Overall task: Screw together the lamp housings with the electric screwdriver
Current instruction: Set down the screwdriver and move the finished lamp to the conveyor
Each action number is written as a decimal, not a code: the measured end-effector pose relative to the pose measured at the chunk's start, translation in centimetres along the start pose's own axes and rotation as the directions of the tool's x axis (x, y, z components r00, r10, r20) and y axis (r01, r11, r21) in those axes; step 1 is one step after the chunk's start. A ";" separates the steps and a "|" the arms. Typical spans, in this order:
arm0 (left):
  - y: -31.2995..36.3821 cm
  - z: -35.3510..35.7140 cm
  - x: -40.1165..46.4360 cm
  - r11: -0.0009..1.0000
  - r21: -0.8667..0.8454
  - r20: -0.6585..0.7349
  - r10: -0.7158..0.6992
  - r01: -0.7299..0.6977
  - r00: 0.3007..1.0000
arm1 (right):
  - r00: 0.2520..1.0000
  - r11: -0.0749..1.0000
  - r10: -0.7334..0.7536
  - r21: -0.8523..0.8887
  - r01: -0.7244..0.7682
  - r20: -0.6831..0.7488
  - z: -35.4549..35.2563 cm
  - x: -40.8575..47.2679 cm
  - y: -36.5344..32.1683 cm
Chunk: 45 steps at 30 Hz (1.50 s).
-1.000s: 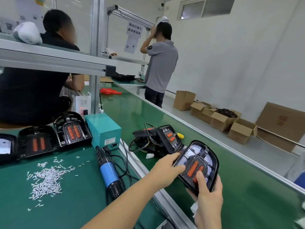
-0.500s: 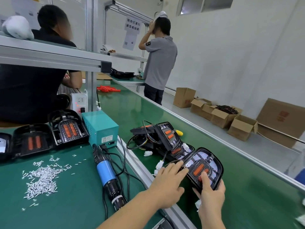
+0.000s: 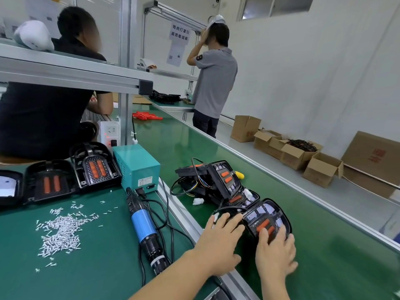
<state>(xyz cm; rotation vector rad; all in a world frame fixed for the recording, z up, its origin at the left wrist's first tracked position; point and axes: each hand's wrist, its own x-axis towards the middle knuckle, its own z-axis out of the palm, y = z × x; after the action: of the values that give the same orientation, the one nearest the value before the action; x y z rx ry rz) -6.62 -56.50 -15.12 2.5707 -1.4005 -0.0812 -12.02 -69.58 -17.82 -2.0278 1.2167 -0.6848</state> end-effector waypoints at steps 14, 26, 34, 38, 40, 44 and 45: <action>-0.7 -0.5 -1.5 0.987 0.161 -0.054 -0.008 0.017 0.999 | 0.970 0.924 -0.164 -0.316 0.214 0.177 0.0 -0.7 -1.0; -3.1 -2.3 -6.1 0.981 0.167 -0.049 -0.092 0.099 0.995 | 0.965 0.907 -0.185 -0.345 0.241 0.188 0.1 -3.4 -3.4; -6.7 -3.7 -11.9 0.947 0.115 -0.111 -0.287 0.300 0.951 | 0.819 0.765 -0.428 -0.329 0.554 0.383 2.3 -10.3 -7.4; -8.4 -4.2 -15.6 0.887 0.101 -0.144 -0.435 0.450 0.889 | 0.695 0.677 -0.519 -0.257 0.689 0.498 4.2 -14.2 -9.2; -9.5 -4.2 -17.6 0.846 0.088 -0.153 -0.511 0.526 0.846 | 0.617 0.641 -0.550 -0.189 0.744 0.562 5.5 -16.4 -10.0; -11.7 -4.1 -22.0 0.756 0.051 -0.188 -0.635 0.653 0.749 | 0.474 0.565 -0.609 -0.070 0.822 0.636 8.2 -20.8 -11.4; -12.2 -4.0 -23.0 0.733 0.049 -0.193 -0.660 0.679 0.726 | 0.436 0.543 -0.622 -0.043 0.839 0.650 8.8 -21.8 -11.7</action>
<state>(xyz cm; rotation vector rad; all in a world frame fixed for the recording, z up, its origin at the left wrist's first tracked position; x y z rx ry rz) -8.55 -30.21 -14.98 2.9653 -0.3565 0.1052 -8.63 -43.52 -16.60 -2.8270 -0.0215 -0.1412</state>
